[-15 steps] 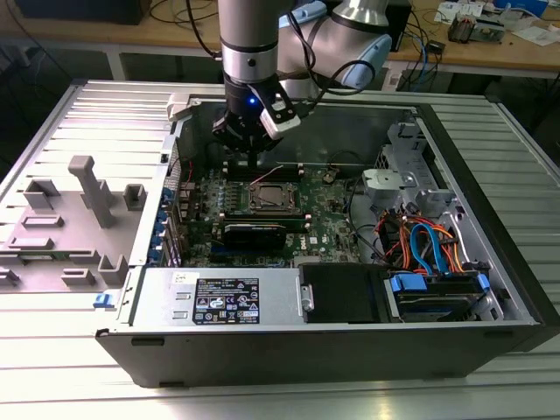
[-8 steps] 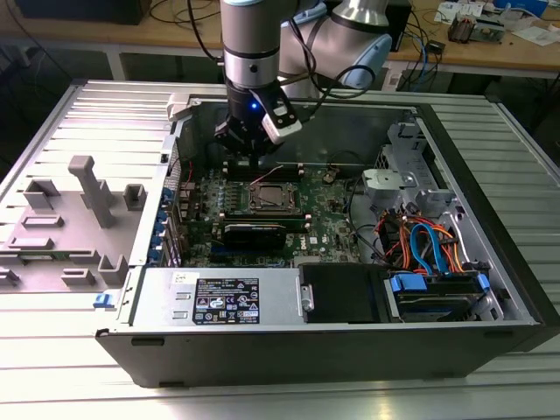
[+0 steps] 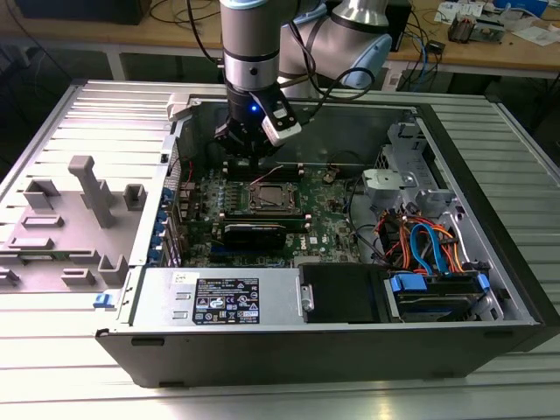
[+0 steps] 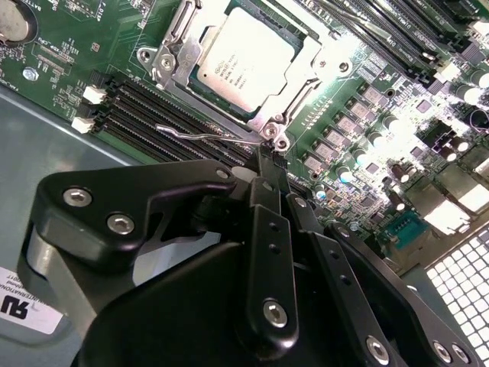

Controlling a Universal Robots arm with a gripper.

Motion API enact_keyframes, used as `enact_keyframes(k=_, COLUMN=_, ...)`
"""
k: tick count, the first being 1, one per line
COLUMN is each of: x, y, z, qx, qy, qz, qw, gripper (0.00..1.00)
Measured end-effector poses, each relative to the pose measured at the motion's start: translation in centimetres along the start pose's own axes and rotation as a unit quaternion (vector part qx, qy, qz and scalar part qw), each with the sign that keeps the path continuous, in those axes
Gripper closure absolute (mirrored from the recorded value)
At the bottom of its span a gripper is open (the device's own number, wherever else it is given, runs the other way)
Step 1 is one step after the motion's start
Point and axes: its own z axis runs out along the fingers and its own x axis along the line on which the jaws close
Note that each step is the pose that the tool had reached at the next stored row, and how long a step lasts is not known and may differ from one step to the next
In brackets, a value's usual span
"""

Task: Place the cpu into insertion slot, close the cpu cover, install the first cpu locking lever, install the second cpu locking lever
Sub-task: 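Install the first cpu locking lever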

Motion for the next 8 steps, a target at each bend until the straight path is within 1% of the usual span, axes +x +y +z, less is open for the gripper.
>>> enact_keyframes(k=4, x=0.0, y=0.0, z=0.02, qx=0.0, qy=0.0, qz=0.0, qw=1.0, gripper=0.89)
enact_keyframes(k=5, x=0.01, y=-0.02, z=0.12, qx=-0.0024, qy=-0.0002, qz=0.0, qw=1.0, gripper=0.89)
enact_keyframes(k=6, x=0.01, y=-0.04, z=0.14, qx=-0.0025, qy=-0.0002, qz=0.0, qw=1.0, gripper=0.89)
enact_keyframes(k=7, x=-0.23, y=-0.06, z=0.45, qx=-0.0075, qy=-0.0006, qz=0.0, qw=0.99997, gripper=0.89)
enact_keyframes(k=8, x=-0.27, y=-0.06, z=0.48, qx=-0.0075, qy=-0.0006, qz=0.0, qw=0.99997, gripper=0.89)
